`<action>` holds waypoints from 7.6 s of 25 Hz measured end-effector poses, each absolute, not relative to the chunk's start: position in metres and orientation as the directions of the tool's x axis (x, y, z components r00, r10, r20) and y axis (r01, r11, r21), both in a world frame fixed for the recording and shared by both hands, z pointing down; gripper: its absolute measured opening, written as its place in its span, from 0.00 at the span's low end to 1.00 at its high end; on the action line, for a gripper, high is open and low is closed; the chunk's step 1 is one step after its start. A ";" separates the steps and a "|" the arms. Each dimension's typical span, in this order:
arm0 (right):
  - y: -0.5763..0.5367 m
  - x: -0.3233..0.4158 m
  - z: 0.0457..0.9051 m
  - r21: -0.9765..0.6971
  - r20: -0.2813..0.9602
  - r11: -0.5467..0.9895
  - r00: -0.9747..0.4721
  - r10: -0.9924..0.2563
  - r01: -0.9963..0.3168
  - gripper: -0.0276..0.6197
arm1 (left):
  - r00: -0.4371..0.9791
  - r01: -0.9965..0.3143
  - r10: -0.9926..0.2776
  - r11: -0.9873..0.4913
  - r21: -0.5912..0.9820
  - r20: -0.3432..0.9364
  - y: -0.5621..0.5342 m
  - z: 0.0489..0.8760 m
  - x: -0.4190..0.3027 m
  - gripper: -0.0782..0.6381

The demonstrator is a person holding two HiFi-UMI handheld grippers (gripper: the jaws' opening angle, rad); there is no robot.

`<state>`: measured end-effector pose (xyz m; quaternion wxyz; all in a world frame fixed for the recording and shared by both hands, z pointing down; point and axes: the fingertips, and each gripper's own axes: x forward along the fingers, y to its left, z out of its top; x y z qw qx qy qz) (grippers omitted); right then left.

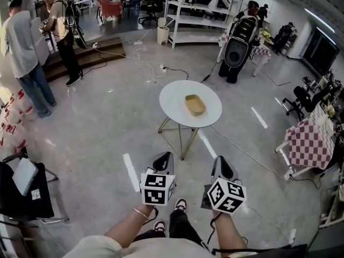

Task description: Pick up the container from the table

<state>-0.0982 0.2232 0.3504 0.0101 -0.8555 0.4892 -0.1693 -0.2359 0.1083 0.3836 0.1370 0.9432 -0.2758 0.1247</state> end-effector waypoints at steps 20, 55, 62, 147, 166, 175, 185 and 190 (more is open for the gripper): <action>0.189 -0.025 0.348 -0.214 0.251 -0.508 0.456 -0.854 -0.834 0.08 | 0.816 -0.561 -0.509 -0.811 0.163 0.274 0.071 0.371 -0.169 0.12; 0.091 0.109 0.367 -0.277 0.273 -0.385 0.312 -0.910 -0.880 0.08 | 0.696 -0.695 -0.644 -0.716 0.070 0.319 -0.009 0.376 -0.072 0.12; 0.095 0.124 0.383 -0.302 0.309 -0.406 0.315 -0.897 -0.862 0.08 | 0.690 -0.690 -0.633 -0.721 0.055 0.350 -0.007 0.386 -0.062 0.12; -0.172 0.262 0.389 -0.262 0.368 -0.265 0.158 -0.916 -0.928 0.08 | 0.601 -0.790 -0.705 -0.595 0.147 0.377 -0.251 0.409 0.059 0.12; -0.178 0.232 0.440 -0.284 0.482 -0.200 0.041 -0.875 -0.938 0.08 | 0.524 -0.841 -0.705 -0.517 0.159 0.478 -0.236 0.446 0.027 0.12; -0.165 0.222 0.486 -0.295 0.569 -0.222 0.016 -0.822 -0.929 0.08 | 0.509 -0.841 -0.642 -0.513 0.172 0.574 -0.219 0.489 0.021 0.12; -0.150 0.213 0.528 -0.301 0.638 -0.206 -0.035 -0.770 -0.931 0.08 | 0.491 -0.840 -0.574 -0.512 0.181 0.655 -0.197 0.532 0.026 0.12; -0.140 0.209 0.550 -0.296 0.676 -0.198 -0.058 -0.735 -0.934 0.08 | 0.481 -0.840 -0.535 -0.508 0.191 0.694 -0.181 0.557 0.028 0.12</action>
